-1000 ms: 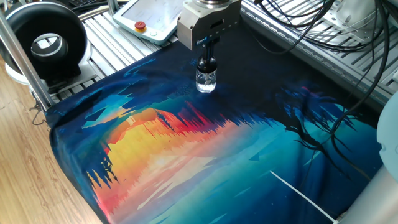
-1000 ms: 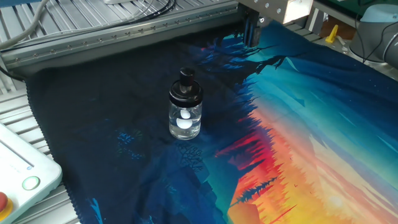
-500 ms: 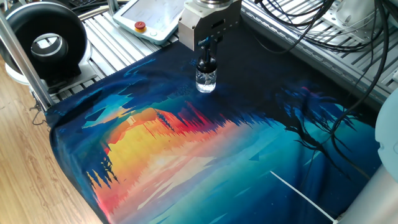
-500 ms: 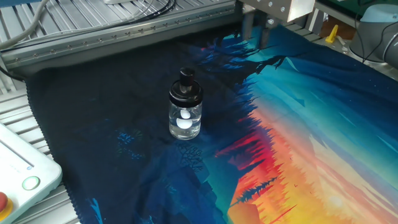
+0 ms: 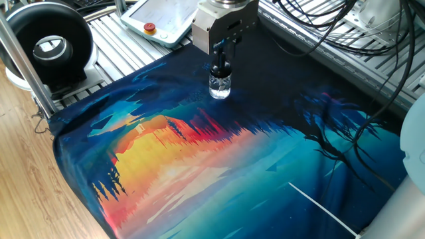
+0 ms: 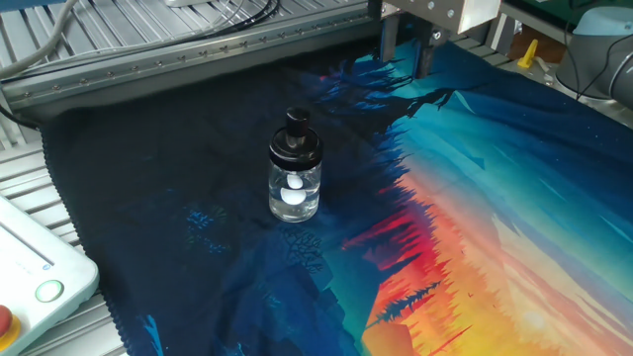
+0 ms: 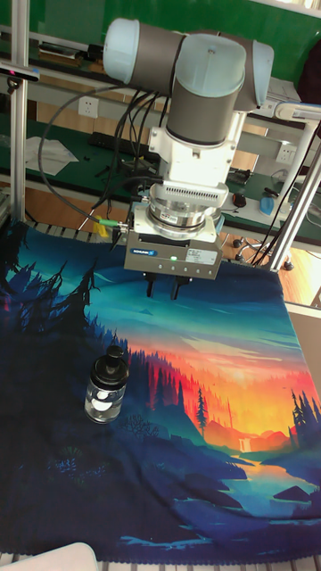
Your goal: Screw the lid onto the jar
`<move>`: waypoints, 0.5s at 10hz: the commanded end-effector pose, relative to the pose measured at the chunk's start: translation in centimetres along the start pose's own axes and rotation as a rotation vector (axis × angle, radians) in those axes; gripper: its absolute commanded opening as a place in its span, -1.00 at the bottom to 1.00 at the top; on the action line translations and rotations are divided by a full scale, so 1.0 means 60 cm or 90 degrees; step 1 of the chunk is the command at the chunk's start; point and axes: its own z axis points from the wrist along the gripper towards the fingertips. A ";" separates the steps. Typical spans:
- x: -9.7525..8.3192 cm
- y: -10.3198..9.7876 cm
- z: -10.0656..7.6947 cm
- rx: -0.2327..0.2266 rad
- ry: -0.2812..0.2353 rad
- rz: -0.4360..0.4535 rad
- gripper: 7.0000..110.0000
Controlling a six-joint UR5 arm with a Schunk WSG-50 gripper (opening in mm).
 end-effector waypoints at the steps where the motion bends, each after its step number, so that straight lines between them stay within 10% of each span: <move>1: 0.000 -0.007 -0.001 0.011 0.000 0.000 -0.71; 5: 0.008 0.006 -0.004 -0.003 0.012 -0.012 -1.00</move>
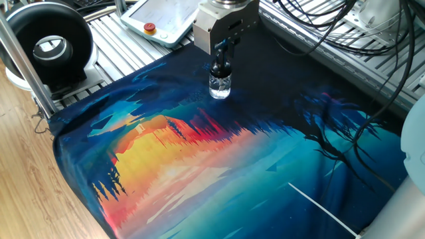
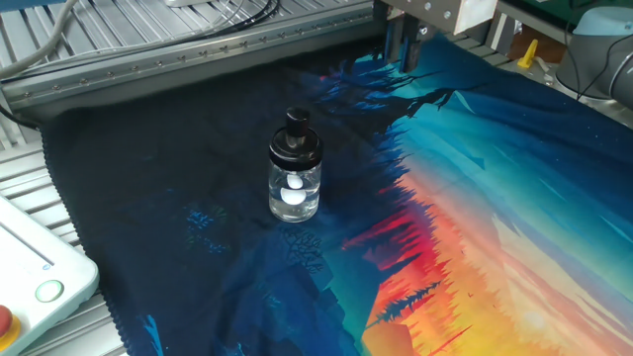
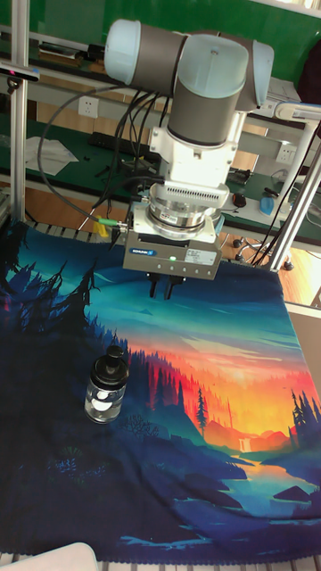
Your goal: Screw the lid onto the jar
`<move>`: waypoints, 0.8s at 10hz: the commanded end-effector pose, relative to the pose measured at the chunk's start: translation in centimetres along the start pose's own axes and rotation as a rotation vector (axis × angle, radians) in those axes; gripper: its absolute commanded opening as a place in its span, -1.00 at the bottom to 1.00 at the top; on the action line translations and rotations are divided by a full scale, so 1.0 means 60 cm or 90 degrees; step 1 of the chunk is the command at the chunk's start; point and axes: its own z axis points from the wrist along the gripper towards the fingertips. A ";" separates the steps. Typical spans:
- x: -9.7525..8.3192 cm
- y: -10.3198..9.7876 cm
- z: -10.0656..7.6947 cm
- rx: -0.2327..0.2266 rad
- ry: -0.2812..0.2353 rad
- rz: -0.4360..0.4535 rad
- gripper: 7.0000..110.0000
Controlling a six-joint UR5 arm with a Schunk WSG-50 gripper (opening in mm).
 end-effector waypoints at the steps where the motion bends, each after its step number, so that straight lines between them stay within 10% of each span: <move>1: 0.002 0.007 -0.002 -0.007 0.002 -0.011 -1.00; 4: -0.015 0.039 0.001 -0.050 -0.021 -0.027 -1.00; 8: -0.021 -0.001 0.005 0.029 -0.024 -0.083 -1.00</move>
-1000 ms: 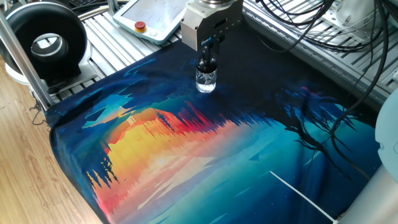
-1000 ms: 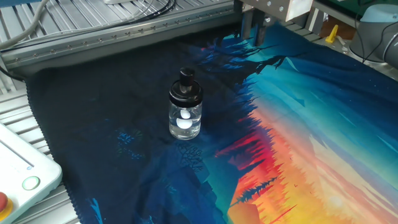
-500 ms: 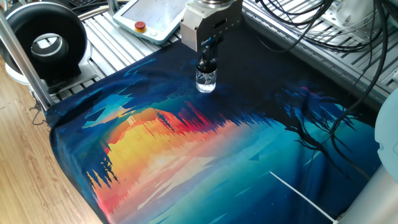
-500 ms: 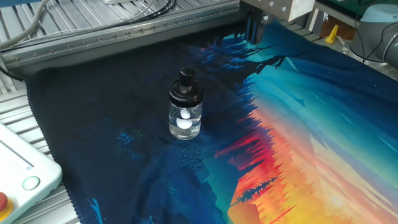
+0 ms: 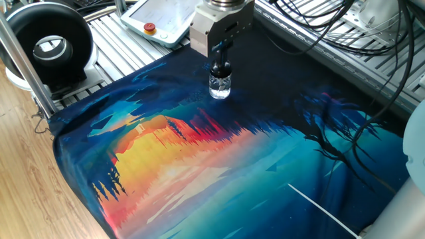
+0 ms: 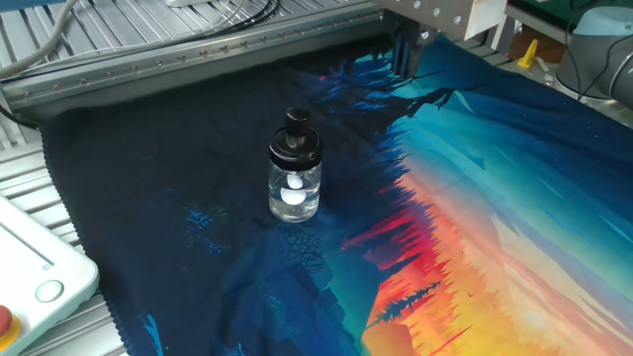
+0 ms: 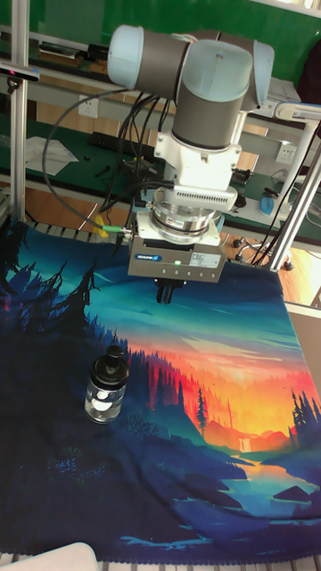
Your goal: Screw the lid onto the jar
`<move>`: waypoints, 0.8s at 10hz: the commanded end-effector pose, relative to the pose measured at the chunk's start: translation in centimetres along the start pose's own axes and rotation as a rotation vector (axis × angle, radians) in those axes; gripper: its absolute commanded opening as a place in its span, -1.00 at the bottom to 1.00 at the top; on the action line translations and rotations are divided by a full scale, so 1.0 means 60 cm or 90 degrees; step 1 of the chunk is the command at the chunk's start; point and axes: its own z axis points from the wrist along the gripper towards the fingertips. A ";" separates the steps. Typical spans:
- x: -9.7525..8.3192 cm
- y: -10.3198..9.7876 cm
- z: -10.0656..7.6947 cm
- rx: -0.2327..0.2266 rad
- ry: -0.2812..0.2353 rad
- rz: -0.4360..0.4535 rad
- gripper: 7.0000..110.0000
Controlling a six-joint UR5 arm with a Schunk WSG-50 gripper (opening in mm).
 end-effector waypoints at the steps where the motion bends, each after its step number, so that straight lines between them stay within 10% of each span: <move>1: -0.008 -0.013 0.002 0.028 -0.007 -0.060 -1.00; 8: 0.022 0.010 0.009 0.009 0.038 0.017 -1.00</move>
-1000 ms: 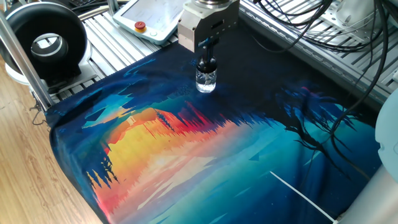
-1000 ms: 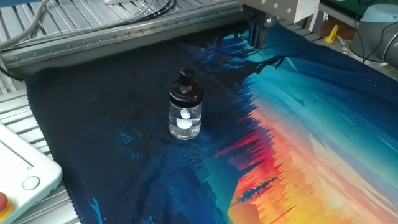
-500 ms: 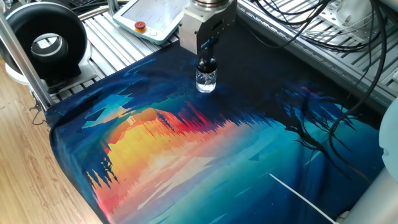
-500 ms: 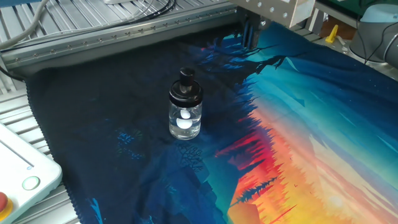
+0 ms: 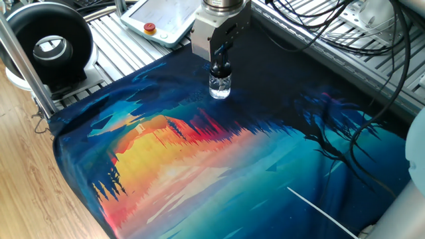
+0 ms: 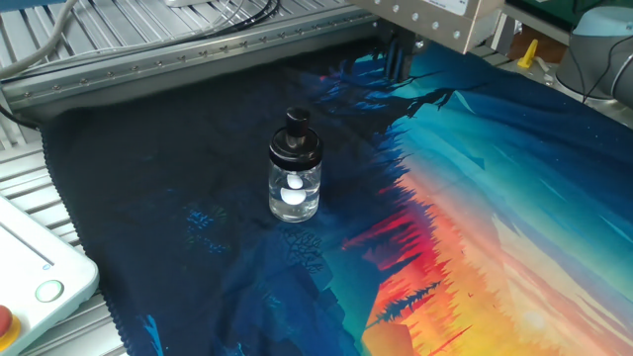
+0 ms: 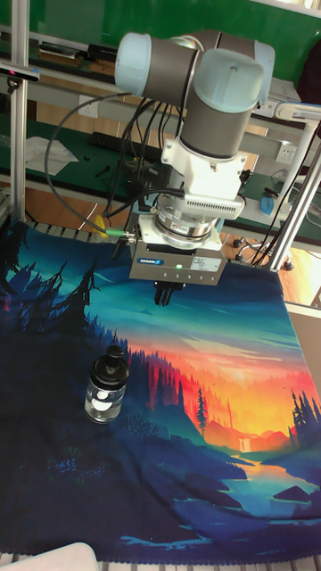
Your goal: Screw the lid onto the jar
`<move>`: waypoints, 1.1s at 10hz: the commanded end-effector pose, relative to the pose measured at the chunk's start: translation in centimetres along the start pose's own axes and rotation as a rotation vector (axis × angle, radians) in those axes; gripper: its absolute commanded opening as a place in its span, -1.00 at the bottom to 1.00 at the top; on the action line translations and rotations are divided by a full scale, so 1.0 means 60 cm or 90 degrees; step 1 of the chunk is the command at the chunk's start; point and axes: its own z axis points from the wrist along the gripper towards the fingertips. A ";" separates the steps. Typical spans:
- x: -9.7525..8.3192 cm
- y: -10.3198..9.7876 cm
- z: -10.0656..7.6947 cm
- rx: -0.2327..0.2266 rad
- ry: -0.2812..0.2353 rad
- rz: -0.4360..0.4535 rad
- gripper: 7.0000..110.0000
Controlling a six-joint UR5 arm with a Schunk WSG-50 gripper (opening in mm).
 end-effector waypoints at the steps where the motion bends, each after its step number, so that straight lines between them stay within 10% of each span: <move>1: 0.006 0.028 -0.002 -0.041 0.011 0.043 -1.00; 11: 0.011 0.035 -0.002 -0.058 0.020 0.093 -1.00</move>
